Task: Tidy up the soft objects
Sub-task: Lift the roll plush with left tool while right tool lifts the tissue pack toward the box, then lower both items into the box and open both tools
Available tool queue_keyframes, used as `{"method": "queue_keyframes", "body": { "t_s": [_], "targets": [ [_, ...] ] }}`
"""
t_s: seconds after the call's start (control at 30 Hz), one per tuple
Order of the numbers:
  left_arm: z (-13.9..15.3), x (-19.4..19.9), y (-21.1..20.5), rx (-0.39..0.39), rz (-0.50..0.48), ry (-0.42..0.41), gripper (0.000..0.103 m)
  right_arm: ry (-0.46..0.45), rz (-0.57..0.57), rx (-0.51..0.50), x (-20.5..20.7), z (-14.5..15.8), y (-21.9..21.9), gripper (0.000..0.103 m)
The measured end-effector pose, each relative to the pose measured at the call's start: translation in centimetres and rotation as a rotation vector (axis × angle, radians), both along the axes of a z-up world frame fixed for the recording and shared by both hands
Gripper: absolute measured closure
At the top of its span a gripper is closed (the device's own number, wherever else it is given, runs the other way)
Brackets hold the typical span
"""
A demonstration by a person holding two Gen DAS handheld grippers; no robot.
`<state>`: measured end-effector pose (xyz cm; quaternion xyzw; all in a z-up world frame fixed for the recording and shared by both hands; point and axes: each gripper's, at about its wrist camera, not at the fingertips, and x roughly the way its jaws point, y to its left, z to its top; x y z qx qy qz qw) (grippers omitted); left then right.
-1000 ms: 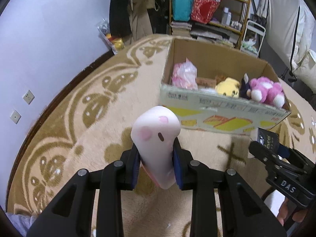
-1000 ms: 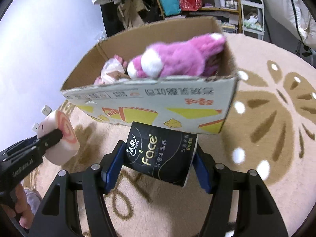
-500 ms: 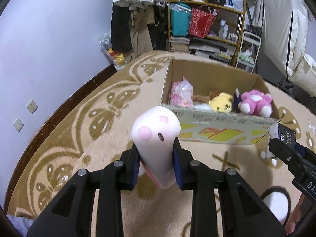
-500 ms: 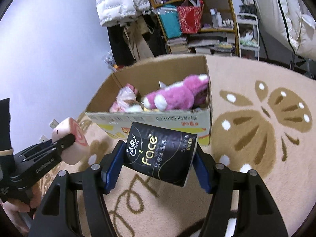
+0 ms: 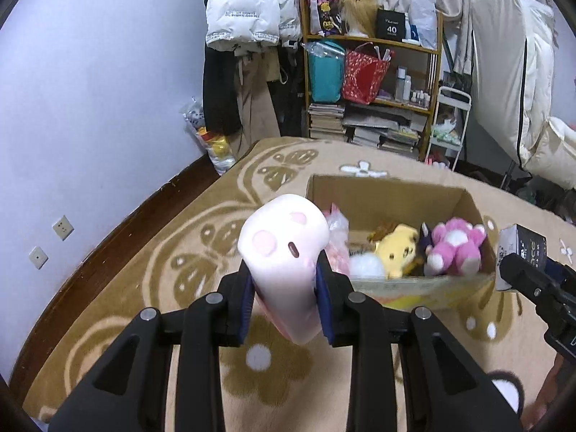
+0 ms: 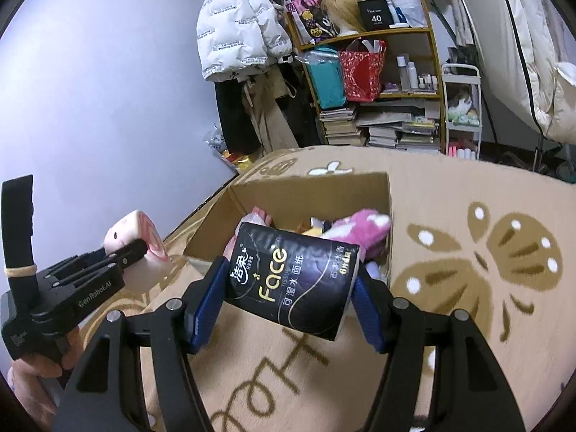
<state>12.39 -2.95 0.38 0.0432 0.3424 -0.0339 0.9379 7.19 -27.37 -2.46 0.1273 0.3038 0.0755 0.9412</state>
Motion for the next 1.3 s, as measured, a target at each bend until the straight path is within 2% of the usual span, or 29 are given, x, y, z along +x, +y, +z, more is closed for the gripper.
{"method": "queue_keyframes", "body": {
  "t_s": [0.37, 0.5, 0.63, 0.83, 0.9, 0.97, 1.0, 1.03, 1.1, 1.17, 1.3],
  "targets": [
    [1.5, 4.0, -2.1, -0.005, -0.047, -0.037, 0.073, -0.041, -0.027, 0.003, 3.6, 2.1, -2.5, 0.033],
    [1.3, 5.1, -3.5, 0.013, -0.085, -0.052, 0.071, -0.025, -0.029, 0.017, 5.2, 1.6, -2.9, 0.033],
    [0.2, 6.2, -4.6, 0.039, -0.086, -0.025, 0.069, 0.013, -0.02, 0.029, 6.6, 0.5, -3.1, 0.032],
    [-1.4, 7.1, -4.8, 0.002, -0.097, 0.02, 0.063, 0.062, -0.012, 0.01, 8.0, -1.1, -2.8, 0.031],
    [-1.8, 7.3, -4.7, -0.019, -0.093, 0.032, 0.058, 0.067, -0.012, 0.012, 8.2, -1.5, -2.7, 0.031],
    [-2.0, 7.3, -4.4, -0.051, -0.076, 0.025, 0.027, 0.072, -0.013, 0.016, 8.4, -1.6, -2.8, 0.023],
    [-1.9, 7.1, -4.3, -0.05, -0.06, 0.004, 0.022, 0.073, -0.015, 0.022, 8.4, -1.7, -2.8, 0.019],
    [-1.9, 6.9, -4.3, -0.042, -0.049, -0.011, 0.02, 0.071, -0.016, 0.029, 8.3, -1.7, -2.8, 0.012],
    [-1.6, 6.7, -4.3, -0.015, -0.04, -0.025, 0.017, 0.064, -0.018, 0.038, 8.2, -1.5, -2.9, 0.007],
    [-1.4, 6.6, -4.2, -0.008, -0.041, -0.022, 0.01, 0.061, -0.022, 0.034, 7.9, -1.2, -2.9, 0.0],
    [-0.6, 6.0, -3.8, 0.0, -0.029, -0.033, 0.005, 0.038, -0.031, 0.007, 7.0, -0.2, -2.7, 0.0]
  ]
}}
